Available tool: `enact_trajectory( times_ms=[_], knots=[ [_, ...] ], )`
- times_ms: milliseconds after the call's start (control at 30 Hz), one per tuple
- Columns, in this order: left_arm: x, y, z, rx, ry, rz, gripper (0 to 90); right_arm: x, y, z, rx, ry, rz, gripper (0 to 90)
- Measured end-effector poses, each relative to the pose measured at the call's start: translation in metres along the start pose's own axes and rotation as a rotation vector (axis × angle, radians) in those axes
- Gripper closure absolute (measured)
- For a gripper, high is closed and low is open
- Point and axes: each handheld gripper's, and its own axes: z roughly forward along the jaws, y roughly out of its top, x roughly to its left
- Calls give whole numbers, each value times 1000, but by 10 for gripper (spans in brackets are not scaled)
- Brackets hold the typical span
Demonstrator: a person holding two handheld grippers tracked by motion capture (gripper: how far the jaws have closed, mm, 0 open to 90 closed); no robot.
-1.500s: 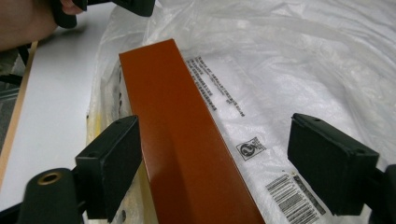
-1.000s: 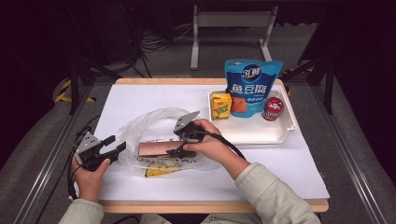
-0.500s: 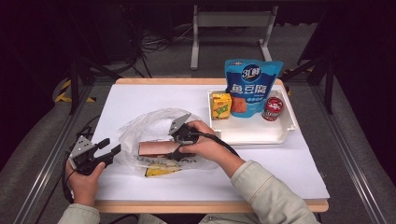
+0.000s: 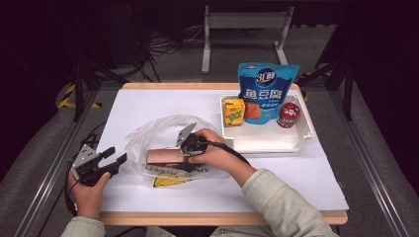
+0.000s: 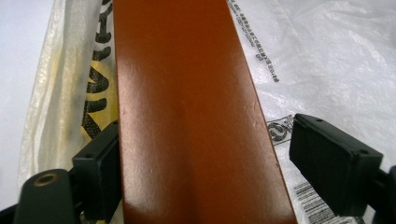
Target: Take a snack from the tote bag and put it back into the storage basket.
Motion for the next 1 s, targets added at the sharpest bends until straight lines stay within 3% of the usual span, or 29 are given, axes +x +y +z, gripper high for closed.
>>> enact_trajectory(
  times_ms=[300,400,467,567,1000],
  knots=[
    [0,0,1,-1,-1,-7,431,-1,-1,2,29,10,-29,239],
    [0,0,1,0,-4,-3,431,0,0,1,41,6,-54,286],
    [0,0,2,-3,-3,-8,431,1,3,-2,62,15,-72,379],
    [0,0,2,-1,-3,-4,431,1,5,-4,69,14,-79,415],
    [0,1,3,-4,-4,-8,431,0,9,-19,16,7,-59,429]
  ],
)
